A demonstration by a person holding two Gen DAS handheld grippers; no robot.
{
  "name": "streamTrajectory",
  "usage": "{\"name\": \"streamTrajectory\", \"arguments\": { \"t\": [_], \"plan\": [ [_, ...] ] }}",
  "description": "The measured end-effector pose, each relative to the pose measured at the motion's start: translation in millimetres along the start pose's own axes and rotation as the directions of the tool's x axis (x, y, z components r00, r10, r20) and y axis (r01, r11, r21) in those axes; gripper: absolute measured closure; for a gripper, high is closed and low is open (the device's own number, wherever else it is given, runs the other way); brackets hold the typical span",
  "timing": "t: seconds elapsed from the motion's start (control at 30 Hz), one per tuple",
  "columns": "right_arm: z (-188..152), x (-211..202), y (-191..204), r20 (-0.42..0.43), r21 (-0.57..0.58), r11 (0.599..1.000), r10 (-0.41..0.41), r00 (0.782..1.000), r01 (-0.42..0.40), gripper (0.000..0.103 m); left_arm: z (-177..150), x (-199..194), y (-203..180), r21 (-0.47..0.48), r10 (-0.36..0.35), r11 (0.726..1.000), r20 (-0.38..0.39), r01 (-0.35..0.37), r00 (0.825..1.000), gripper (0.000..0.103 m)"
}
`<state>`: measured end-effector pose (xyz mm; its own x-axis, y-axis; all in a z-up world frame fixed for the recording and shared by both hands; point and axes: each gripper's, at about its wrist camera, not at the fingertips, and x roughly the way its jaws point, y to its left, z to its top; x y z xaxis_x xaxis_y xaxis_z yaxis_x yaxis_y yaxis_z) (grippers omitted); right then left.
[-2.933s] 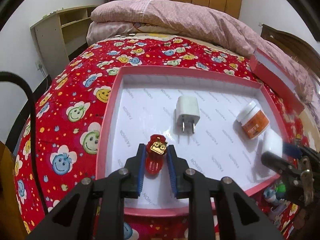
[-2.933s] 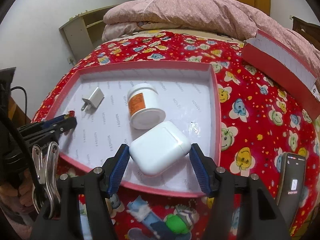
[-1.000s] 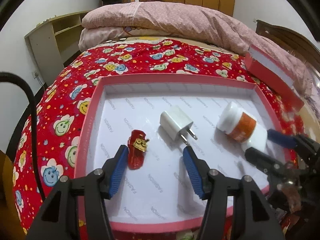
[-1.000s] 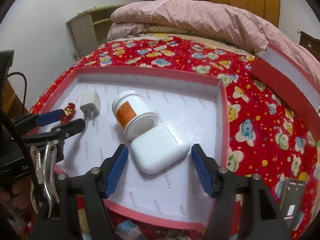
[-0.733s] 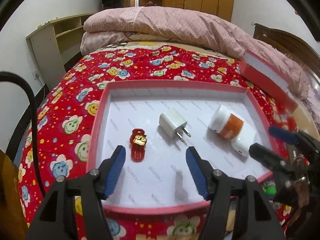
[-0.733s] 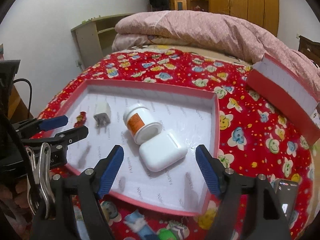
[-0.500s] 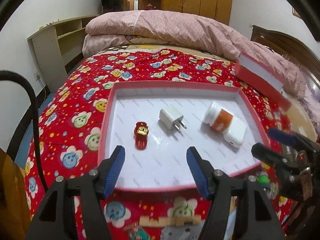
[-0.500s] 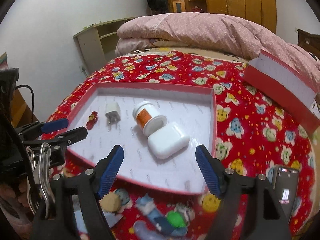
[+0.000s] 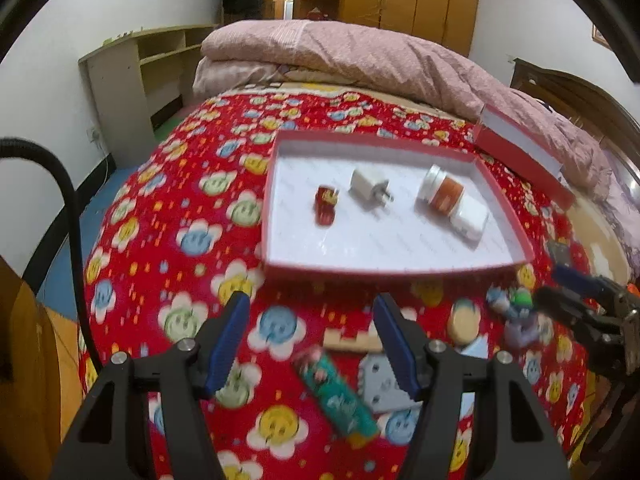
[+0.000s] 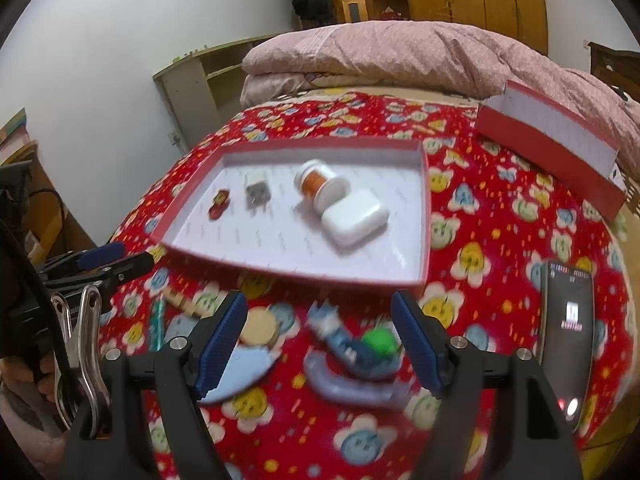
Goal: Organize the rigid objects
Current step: 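Withdraw both grippers from the tray toward the remaining items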
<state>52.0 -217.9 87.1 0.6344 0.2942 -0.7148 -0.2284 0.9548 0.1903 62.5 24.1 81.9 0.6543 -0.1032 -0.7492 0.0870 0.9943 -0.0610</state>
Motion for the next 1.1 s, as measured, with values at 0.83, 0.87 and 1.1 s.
{"name": "streamTrajectory", "arguments": {
  "t": [0.83, 0.87, 1.1],
  "plan": [
    [-74.1, -9.4, 40.1, -0.062, -0.073, 0.991, 0.106, 0.992, -0.111, 0.027, -47.1, 24.7, 4.3, -0.023, 0.067, 0.997, -0.125, -0.07, 0.99, 0.035],
    [-75.2, -8.1, 40.7, -0.063, -0.075, 0.991, 0.107, 0.992, -0.112, 0.027, -49.9, 23.8, 4.6, -0.015, 0.084, 0.996, -0.124, -0.086, 0.989, 0.035],
    [-79.4, 0.7, 51.0, -0.073, -0.105, 0.986, 0.122, 0.99, -0.129, 0.027, -66.3, 11.5, 15.4, -0.023, 0.072, 0.997, -0.113, -0.075, 0.991, 0.035]
  ]
}}
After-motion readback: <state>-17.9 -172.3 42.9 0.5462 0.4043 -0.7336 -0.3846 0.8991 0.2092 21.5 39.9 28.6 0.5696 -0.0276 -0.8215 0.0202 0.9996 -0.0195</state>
